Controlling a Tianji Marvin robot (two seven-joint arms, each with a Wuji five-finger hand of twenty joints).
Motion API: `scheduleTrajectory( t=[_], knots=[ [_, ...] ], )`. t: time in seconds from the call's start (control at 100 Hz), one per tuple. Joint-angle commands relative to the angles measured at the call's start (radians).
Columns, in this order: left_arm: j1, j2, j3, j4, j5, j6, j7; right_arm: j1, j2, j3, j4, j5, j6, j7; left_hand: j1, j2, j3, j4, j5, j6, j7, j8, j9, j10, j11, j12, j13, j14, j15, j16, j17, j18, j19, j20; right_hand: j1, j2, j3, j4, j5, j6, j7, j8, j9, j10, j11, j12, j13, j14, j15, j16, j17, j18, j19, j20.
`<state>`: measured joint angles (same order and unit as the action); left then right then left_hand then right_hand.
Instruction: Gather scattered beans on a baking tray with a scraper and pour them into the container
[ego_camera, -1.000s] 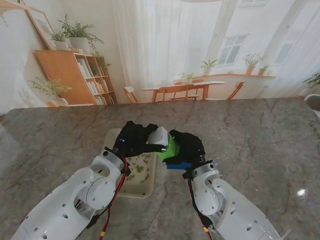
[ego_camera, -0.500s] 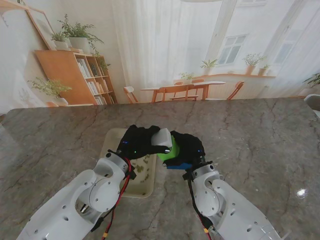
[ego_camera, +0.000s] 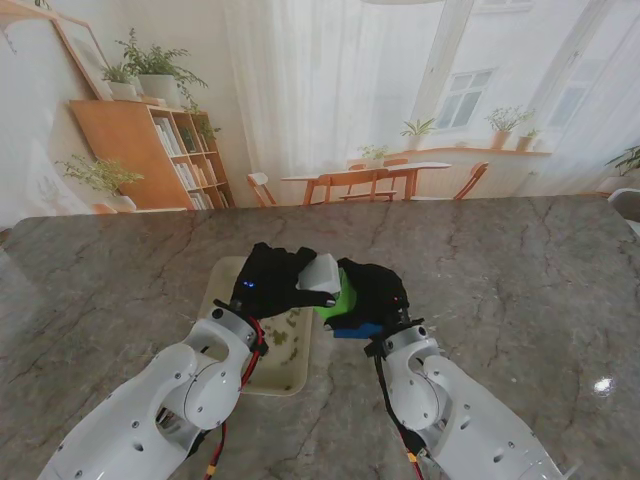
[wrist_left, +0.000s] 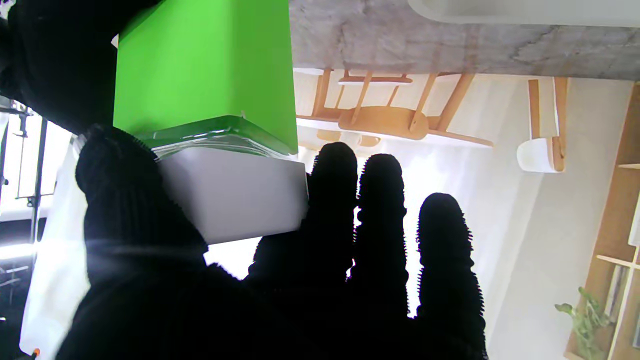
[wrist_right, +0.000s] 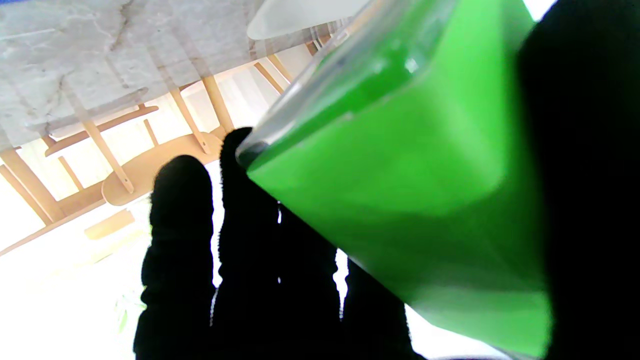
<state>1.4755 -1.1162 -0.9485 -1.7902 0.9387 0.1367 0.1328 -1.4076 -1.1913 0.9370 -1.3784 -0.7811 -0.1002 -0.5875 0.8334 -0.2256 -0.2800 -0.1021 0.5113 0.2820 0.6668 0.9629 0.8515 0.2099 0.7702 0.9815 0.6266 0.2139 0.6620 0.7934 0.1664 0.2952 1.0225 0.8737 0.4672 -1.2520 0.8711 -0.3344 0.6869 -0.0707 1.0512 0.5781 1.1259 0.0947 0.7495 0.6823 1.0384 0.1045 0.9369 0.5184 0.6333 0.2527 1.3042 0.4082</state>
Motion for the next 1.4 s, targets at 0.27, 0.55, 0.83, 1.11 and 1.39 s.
scheduleTrajectory(
  t=[0.27,0.55,0.83,1.11,1.39],
  knots=[
    [0.028,-0.002,-0.036,-0.018,-0.015,0.025,0.044,0.004,0.006,-0.003,-0.019,-0.019,-0.021,0.019,0.289,0.041,0.253,0.055,0.022,-0.222,0.275,0.032,-0.071,-0.195,-0.010,0.002,-0.042,-0.024,-0.020,-0.005,-0.026,-0.035,-0.007,-0.027,0.162,0.133,0.535,0.038,0.089,-0.234,0.142,0.031,0.042,-0.075,0.101,0.006,0.027,-0.119,0.121,0.021,-0.013,0.007,0.031,-0.018],
    [0.042,-0.026,-0.062,-0.030,-0.121,0.072,0.087,0.005,0.006,-0.005,-0.018,-0.015,-0.026,0.027,0.288,0.045,0.252,0.055,0.015,-0.224,0.274,0.023,-0.079,-0.195,-0.015,-0.002,-0.049,-0.022,-0.025,-0.006,-0.030,-0.040,-0.009,-0.032,0.154,0.122,0.535,0.031,0.097,-0.241,0.139,0.021,0.054,-0.090,0.086,-0.002,0.039,-0.127,0.101,0.015,0.001,-0.002,0.030,-0.023],
    [0.048,-0.034,-0.082,-0.035,-0.160,0.037,0.110,0.007,0.002,-0.006,-0.015,0.007,-0.027,0.039,0.276,0.046,0.250,0.055,0.001,-0.248,0.311,-0.040,-0.086,-0.222,-0.010,0.020,-0.044,-0.067,-0.035,-0.011,-0.029,-0.065,-0.015,-0.041,0.146,0.100,0.539,0.008,0.115,-0.252,0.138,-0.010,0.079,-0.111,0.052,-0.015,0.064,-0.132,0.061,0.004,0.020,-0.006,0.028,-0.030],
    [0.049,-0.005,-0.101,-0.035,-0.044,-0.085,0.082,0.000,-0.005,0.000,-0.023,0.035,-0.004,0.041,0.224,0.070,0.247,0.049,-0.002,-0.270,0.383,-0.076,-0.071,-0.265,0.038,0.064,-0.024,-0.098,-0.036,0.031,-0.008,-0.095,-0.041,-0.037,0.148,0.024,0.593,-0.045,0.155,-0.240,0.157,-0.061,0.114,-0.088,0.041,-0.026,0.091,-0.112,0.056,0.004,0.036,0.005,0.038,-0.035],
    [0.035,-0.018,-0.042,-0.035,-0.080,0.019,0.084,0.002,-0.003,-0.005,-0.022,0.016,0.013,0.032,0.192,0.131,0.245,0.054,0.060,-0.173,0.538,0.062,-0.017,-0.212,0.218,0.200,-0.025,-0.036,0.099,0.129,-0.046,-0.023,0.017,0.027,0.153,0.014,0.607,-0.048,0.154,-0.220,0.167,-0.066,0.111,-0.070,0.055,-0.026,0.087,-0.104,0.078,0.001,0.030,0.014,0.053,-0.033]
  ],
)
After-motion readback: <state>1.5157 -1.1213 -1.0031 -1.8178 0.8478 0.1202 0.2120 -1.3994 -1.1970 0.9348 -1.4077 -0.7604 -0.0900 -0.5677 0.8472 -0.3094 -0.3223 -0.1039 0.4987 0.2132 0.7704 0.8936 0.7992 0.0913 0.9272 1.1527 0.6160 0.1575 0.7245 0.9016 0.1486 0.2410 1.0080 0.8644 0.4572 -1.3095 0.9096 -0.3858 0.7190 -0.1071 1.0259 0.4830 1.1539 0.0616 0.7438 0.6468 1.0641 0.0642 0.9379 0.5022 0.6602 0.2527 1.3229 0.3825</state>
